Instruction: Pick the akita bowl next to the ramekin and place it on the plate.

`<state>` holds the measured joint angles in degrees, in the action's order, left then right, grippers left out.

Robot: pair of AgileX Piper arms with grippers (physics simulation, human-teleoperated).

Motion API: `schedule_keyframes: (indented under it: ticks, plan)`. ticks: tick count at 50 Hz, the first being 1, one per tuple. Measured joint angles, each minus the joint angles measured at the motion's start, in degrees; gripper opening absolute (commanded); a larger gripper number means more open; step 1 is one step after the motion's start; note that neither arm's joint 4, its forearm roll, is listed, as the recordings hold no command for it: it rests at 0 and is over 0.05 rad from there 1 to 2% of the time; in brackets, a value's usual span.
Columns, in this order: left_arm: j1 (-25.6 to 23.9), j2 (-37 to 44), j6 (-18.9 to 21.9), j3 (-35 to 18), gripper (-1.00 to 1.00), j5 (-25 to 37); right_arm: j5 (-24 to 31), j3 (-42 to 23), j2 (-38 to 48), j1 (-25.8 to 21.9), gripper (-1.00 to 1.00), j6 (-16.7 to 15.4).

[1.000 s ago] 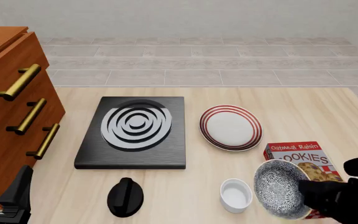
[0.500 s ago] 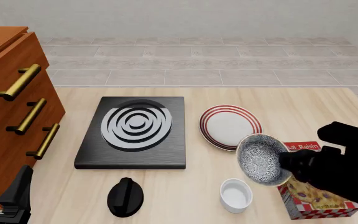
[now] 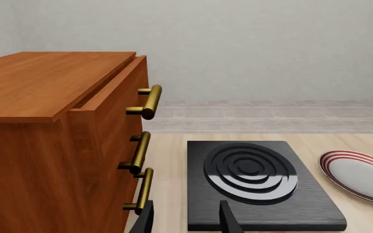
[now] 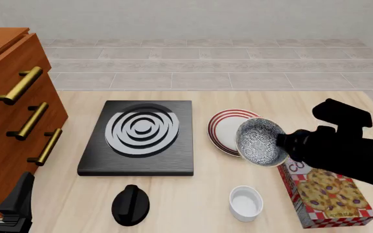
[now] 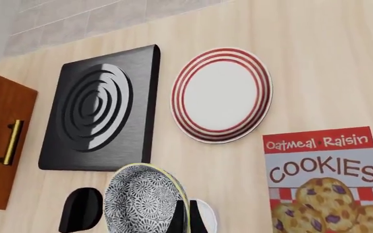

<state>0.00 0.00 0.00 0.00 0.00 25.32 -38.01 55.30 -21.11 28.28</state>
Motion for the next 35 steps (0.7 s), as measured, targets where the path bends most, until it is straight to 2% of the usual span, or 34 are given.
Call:
schedule_keyframes:
  ticks: [35]
  plan:
    - [0.0,0.0,0.0,0.0,1.0,0.0,-6.1,-6.3,13.4,1.9,-1.0,2.9]
